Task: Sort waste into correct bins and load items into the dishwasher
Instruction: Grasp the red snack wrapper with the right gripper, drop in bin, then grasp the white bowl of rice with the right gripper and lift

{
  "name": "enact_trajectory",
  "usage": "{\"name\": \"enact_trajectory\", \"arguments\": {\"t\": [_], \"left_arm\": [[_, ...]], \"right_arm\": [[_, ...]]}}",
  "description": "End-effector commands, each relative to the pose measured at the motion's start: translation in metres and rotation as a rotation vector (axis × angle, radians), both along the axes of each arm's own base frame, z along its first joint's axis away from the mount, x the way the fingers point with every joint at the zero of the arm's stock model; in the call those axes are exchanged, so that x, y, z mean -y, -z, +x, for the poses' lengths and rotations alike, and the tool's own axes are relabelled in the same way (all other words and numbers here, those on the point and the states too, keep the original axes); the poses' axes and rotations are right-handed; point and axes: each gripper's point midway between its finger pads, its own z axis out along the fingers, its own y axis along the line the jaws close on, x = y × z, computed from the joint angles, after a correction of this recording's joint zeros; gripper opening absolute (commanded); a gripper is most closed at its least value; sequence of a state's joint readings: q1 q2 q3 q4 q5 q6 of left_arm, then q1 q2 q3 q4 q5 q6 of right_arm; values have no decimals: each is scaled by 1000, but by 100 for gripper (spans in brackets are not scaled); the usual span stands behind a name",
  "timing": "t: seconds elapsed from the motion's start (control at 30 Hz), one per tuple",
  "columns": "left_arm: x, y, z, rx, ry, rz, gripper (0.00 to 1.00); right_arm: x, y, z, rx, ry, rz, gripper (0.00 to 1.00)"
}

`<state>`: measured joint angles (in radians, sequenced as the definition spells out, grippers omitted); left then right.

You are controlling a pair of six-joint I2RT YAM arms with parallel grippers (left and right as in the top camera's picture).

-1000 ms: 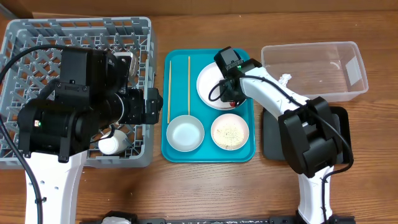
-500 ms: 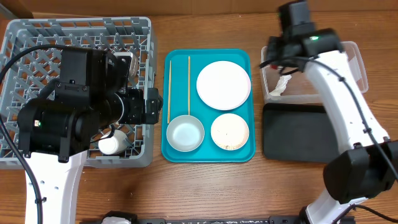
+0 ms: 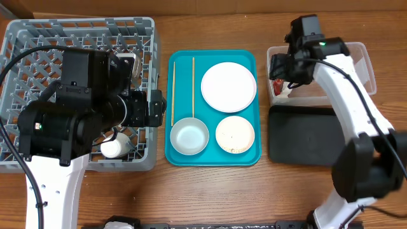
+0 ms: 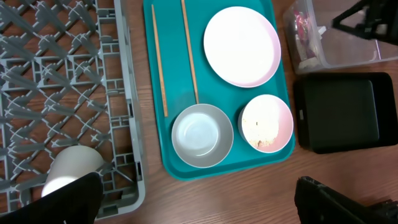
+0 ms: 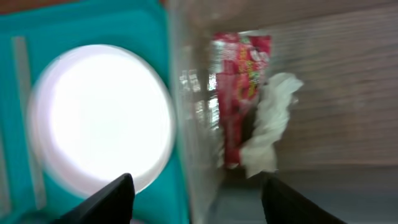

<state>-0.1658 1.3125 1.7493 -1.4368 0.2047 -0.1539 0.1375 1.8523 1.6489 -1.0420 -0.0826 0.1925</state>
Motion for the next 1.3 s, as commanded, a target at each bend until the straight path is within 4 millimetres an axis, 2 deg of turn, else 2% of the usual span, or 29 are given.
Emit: {"name": "enact_trajectory", "arguments": {"t": [0.0,0.1,0.2,0.27,0.33,0.4,0.5,0.6,0.7,0.77,0.87,0.97,1.17,1.27], "left_arm": [[-1,-3,2,11,-8,1,100],[-1,-3,2,11,-8,1,100],[-1,-3,2,11,-8,1,100],[-1,-3,2,11,-8,1,100],[-1,-3,2,11,-8,1,100],[-1,-3,2,11,-8,1,100],[-1,-3,2,11,-8,1,100],[-1,-3,2,11,-8,1,100],[-1,-3,2,11,-8,1,100],[-1,-3,2,11,-8,1,100],[-1,-3,2,11,-8,1,100],[-1,-3,2,11,-8,1,100],[-1,-3,2,11,-8,1,100],[-1,-3,2,11,-8,1,100]], "right_arm": [[-32,-81,-28,122,-93,173,66],[-45,-87,-61,62,-135,169,65],[-73,-75,-98,-45,-230,152,61],[-101,-56,-122,-104,-323,128,55],[-117,-39,-137,-128,-384,88,50],[-133,-16,-151,-138,-447,42,39],[-155,17,-165,-136,-501,25,34],[-167,43,-170,-120,-536,26,33],[-167,59,-165,-112,-506,19,33],[-168,69,-163,-121,-516,12,29],[-175,82,-173,-167,-589,14,27],[-171,96,-179,-219,-591,-9,27],[-171,105,-181,-248,-593,-14,25],[-169,106,-184,-257,-620,-25,20]]}}
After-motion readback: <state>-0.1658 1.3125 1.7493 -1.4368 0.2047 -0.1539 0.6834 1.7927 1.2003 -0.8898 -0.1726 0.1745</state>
